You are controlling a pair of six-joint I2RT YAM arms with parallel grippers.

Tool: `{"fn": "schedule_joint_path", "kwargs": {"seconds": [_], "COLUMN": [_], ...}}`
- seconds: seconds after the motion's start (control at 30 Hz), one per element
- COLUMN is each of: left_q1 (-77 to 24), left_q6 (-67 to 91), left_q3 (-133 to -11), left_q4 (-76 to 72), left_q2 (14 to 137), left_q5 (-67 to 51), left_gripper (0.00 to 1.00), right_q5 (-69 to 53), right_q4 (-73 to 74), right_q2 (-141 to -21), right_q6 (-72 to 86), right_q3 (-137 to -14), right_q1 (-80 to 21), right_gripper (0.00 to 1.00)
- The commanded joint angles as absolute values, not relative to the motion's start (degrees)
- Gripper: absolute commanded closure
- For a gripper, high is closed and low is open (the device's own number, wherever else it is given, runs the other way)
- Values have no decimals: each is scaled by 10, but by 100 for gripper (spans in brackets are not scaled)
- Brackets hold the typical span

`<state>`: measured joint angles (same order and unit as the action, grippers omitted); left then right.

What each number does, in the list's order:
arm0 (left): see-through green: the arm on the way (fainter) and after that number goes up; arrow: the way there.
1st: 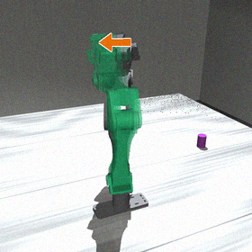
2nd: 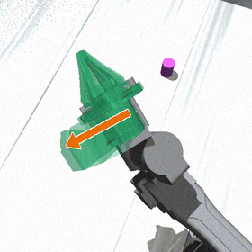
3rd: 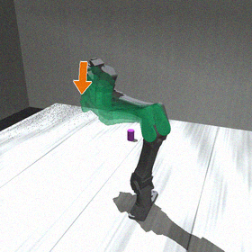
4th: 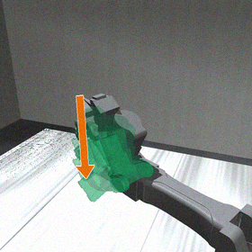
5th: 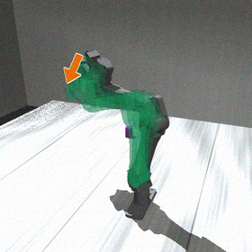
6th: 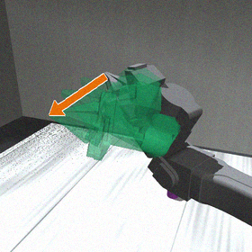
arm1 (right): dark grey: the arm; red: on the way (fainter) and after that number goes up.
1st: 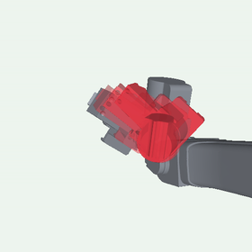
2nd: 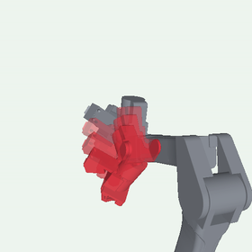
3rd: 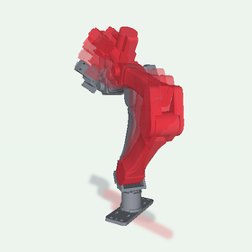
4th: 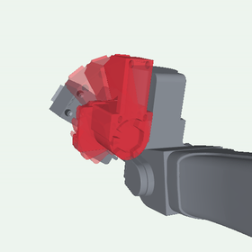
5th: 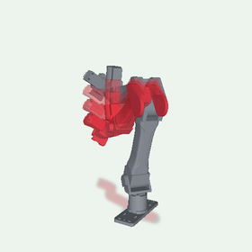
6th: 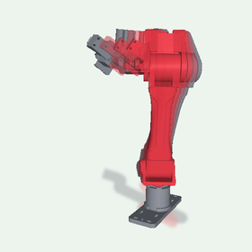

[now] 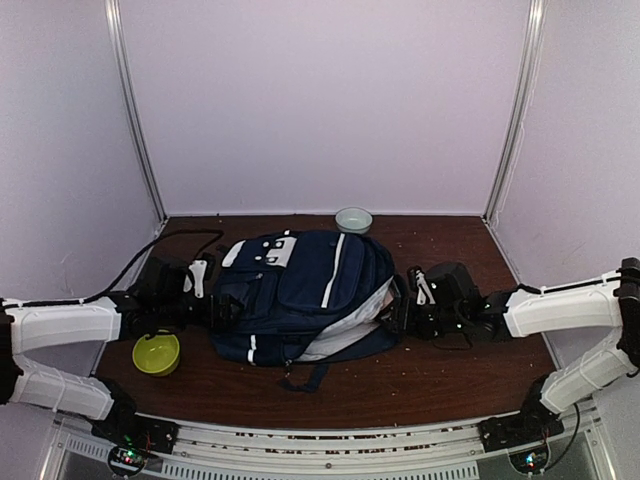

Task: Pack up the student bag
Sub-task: Pick up the largest pocket of the bag from the student bag.

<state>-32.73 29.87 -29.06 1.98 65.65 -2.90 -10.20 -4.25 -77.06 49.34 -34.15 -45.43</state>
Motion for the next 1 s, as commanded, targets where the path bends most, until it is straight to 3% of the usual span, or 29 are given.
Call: {"fn": "schedule_joint_path", "kwargs": {"seconds": [0.0, 0.07, 0.2, 0.3, 0.43, 0.53, 0.63, 0.7, 0.8, 0.97], "left_q1": [-342, -391, -517, -539, -561, -585, -586, -586, -596, -623], "left_q6": [299, 270, 216, 224, 197, 144, 153, 155, 141, 49], "left_q3": [-243, -250, -290, -267, -254, -279, -283, -268, -252, -260], "left_q4": [-99, -108, -99, -163, -118, -13, 59, 60, 22, 4], "left_q2": [713, 724, 744, 712, 613, 564, 568, 594, 625, 655], "left_q5": [-153, -151, -148, -210, -168, -89, 2, 20, 24, 95], "left_gripper": [21, 29, 30, 31, 32, 43, 49, 46, 31, 15], "right_q5": [-129, -150, -159, -130, -48, -6, 49, 46, 51, 22], "right_q4": [-94, -102, -16, 56, 137, 195, 199, 125, -3, -117], "right_q2": [-797, -801, -794, -740, -609, -518, -455, -439, -485, -710], "right_q6": [488, 478, 421, 385, 369, 376, 406, 413, 425, 370], "right_q3": [-350, -340, -371, -378, -330, -308, -285, -257, -238, -335], "right_q1": [-406, -370, -313, -283, -260, -290, -399, -489, -602, -710], "right_gripper": [42, 42, 41, 37, 34, 50, 57, 61, 63, 62]}}
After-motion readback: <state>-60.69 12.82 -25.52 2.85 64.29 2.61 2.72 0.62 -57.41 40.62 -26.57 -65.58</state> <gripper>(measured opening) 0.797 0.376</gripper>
